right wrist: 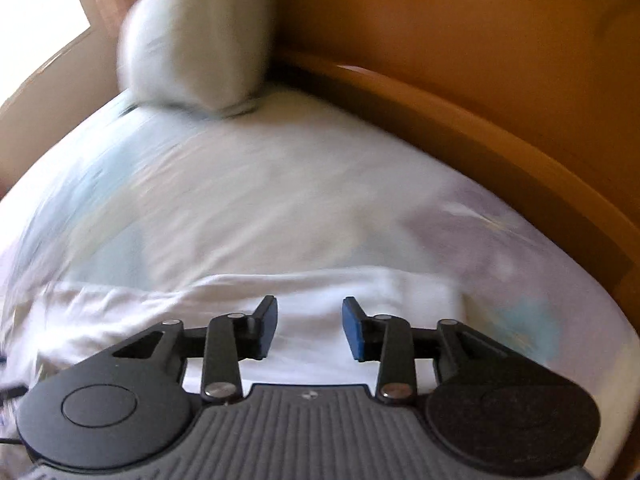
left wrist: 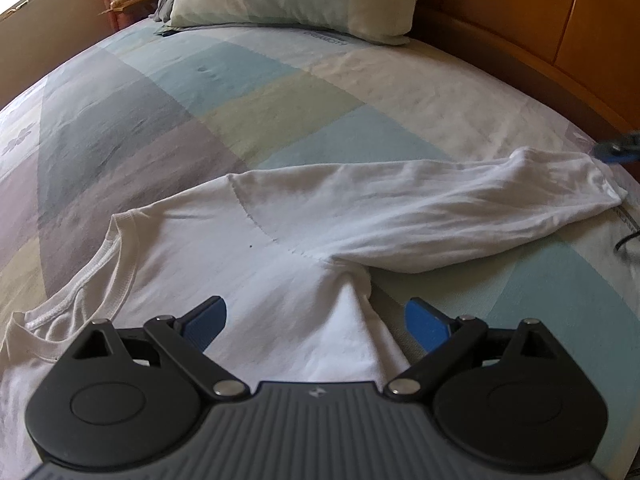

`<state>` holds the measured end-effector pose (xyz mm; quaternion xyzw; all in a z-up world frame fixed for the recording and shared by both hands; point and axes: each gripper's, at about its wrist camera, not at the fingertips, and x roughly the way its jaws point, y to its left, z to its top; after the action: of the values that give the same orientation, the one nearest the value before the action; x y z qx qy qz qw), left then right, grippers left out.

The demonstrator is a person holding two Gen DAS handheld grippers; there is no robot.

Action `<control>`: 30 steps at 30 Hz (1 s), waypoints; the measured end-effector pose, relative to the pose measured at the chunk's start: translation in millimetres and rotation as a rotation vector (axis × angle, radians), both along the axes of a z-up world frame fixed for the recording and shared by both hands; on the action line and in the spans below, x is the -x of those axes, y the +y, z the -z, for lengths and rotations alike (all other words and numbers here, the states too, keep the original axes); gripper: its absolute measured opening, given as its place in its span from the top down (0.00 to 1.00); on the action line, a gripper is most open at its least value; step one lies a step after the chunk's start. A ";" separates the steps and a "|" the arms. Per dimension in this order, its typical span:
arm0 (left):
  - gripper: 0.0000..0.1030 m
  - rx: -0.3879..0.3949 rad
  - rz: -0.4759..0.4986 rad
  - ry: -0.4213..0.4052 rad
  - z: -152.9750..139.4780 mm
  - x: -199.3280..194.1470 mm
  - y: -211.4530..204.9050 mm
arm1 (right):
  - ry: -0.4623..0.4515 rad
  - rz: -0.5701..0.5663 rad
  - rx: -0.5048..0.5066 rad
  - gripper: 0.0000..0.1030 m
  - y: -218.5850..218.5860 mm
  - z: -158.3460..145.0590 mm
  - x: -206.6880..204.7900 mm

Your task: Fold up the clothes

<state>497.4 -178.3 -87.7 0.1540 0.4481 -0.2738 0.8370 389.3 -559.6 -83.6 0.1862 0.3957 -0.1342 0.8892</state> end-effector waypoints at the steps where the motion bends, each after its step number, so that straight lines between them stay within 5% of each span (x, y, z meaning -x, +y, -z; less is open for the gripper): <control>1: 0.07 -0.002 0.003 -0.002 0.0 0.5 -0.1 | -0.009 -0.059 0.015 0.56 10.3 -0.6 -12.9; 8: 0.07 -0.007 0.003 -0.014 -0.9 4.1 5.8 | 0.049 -0.490 0.106 0.52 76.1 20.8 -105.9; 12: 0.07 -0.005 0.009 -0.024 -0.8 6.7 9.7 | 0.118 -0.638 0.191 0.54 98.8 32.3 -121.9; 13: 0.07 -0.007 0.009 -0.030 -0.4 7.3 11.0 | 0.128 -0.664 0.205 0.58 102.0 33.8 -123.2; 16: 0.07 -0.006 -0.003 -0.038 -0.4 8.0 15.5 | 0.159 -0.740 0.246 0.91 111.7 38.3 -127.3; 17: 0.07 -0.003 -0.009 -0.036 -0.5 7.9 17.3 | 0.163 -0.750 0.259 0.92 114.0 39.1 -129.2; 24: 0.07 0.015 -0.038 -0.033 -3.2 5.0 29.4 | 0.102 -0.489 0.210 0.86 90.4 28.9 -143.1; 28: 0.07 0.017 -0.046 -0.029 -0.9 0.3 33.1 | 0.041 -0.346 0.155 0.55 88.2 9.6 -100.4; 30: 0.07 0.018 -0.046 -0.022 0.7 -1.7 33.8 | 0.059 -0.287 0.179 0.50 90.3 12.8 -76.7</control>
<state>499.1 -144.4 -88.4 0.1393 0.4398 -0.2566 0.8493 466.0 -469.3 -96.4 0.0439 0.4308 -0.0459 0.9002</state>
